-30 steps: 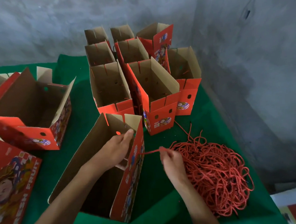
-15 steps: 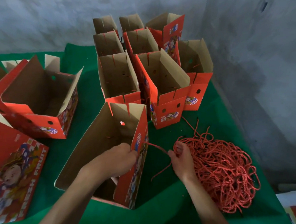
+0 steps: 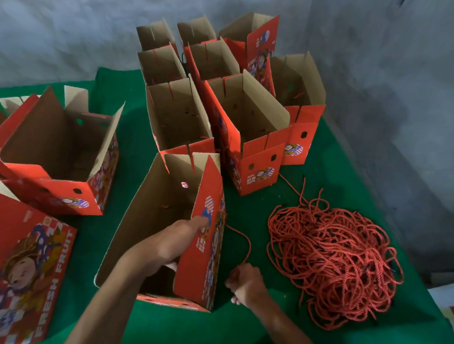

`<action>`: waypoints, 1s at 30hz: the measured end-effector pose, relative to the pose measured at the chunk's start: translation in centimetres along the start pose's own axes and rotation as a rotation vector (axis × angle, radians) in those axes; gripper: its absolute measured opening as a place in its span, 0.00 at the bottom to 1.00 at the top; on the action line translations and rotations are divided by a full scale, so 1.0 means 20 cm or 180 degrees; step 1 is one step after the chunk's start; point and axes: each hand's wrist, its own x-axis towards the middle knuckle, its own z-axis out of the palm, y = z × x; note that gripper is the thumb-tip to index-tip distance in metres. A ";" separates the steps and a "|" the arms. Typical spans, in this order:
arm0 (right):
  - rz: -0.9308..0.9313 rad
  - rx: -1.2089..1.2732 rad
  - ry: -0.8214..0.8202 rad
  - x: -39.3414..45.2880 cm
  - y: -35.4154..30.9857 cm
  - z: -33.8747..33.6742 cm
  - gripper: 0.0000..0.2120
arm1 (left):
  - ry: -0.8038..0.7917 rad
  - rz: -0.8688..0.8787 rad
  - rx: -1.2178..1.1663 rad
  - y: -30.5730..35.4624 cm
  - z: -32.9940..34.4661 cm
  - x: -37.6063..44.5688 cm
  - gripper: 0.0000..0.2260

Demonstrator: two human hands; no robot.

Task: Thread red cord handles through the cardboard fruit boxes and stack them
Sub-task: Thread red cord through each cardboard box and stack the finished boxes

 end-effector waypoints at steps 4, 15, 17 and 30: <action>-0.0621 0.0955 -0.0065 -0.07 0.00 -0.04 0.09 | 0.0137 0.0048 -0.0152 -0.01 -0.02 0.00 0.26; -0.1829 0.2916 -0.0350 -0.31 -0.20 -0.12 0.08 | 0.0513 0.0312 -0.0567 -0.01 -0.07 0.02 0.28; -0.2107 0.2643 -0.0185 -0.32 -0.20 -0.10 0.09 | 0.0555 0.0380 -0.0583 -0.02 -0.07 0.03 0.27; -0.2340 0.1868 0.0473 -0.35 -0.22 -0.09 0.13 | 0.0485 0.0580 -0.0616 0.00 -0.05 0.03 0.35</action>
